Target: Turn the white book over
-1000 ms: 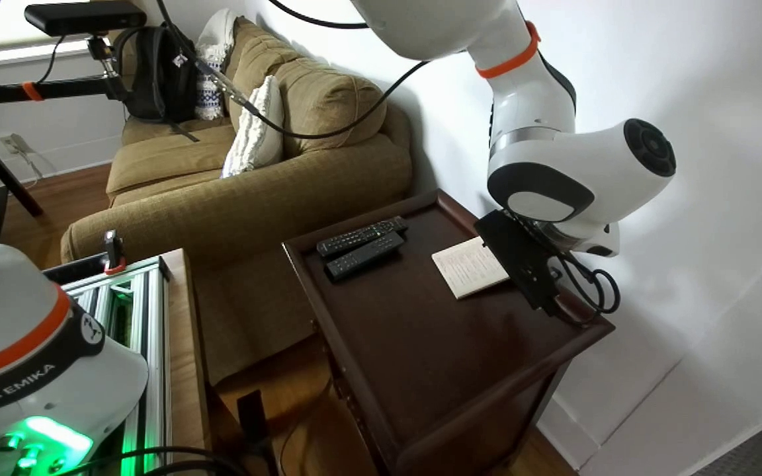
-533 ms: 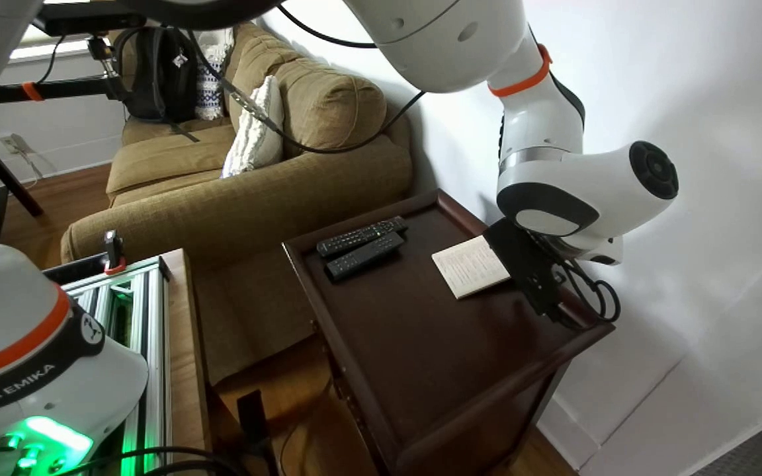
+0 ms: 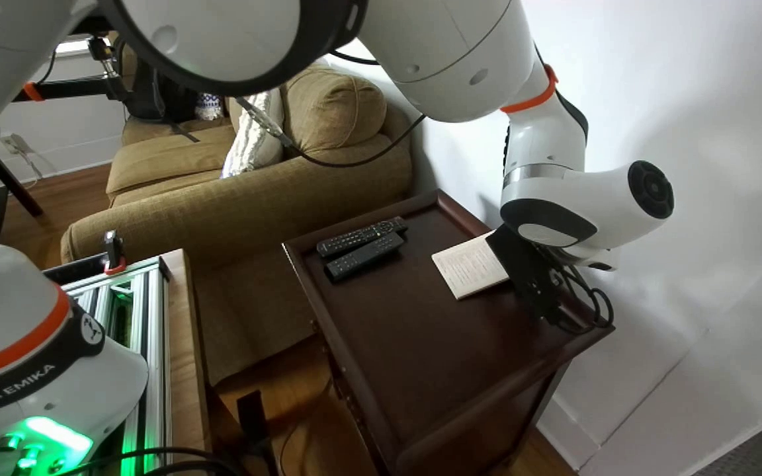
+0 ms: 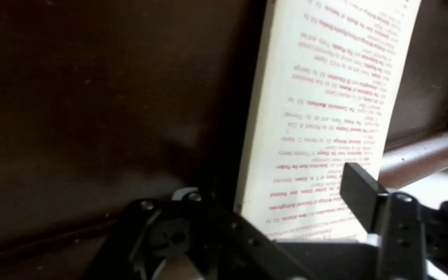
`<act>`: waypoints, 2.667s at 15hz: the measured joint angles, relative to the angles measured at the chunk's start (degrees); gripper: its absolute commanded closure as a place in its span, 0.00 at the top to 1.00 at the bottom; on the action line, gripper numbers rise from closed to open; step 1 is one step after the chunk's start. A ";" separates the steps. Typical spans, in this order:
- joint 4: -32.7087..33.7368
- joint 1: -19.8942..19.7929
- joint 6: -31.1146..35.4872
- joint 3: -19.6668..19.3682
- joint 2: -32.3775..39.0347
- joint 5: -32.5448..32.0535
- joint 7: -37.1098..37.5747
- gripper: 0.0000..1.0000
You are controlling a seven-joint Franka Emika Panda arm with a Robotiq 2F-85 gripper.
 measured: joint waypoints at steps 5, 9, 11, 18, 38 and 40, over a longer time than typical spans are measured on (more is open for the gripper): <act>1.24 -1.09 -0.14 1.22 1.34 0.00 0.00 0.16; 1.81 -1.94 -2.94 2.44 1.08 0.04 0.00 0.04; 2.23 -2.00 -3.98 2.58 0.91 0.04 0.02 0.00; 2.11 -0.55 -5.36 2.55 -3.57 -0.92 3.85 0.03; -13.40 22.27 -6.39 -15.78 -19.53 -43.86 48.66 0.03; -14.54 23.88 -6.39 -16.63 -19.42 -48.13 50.65 0.03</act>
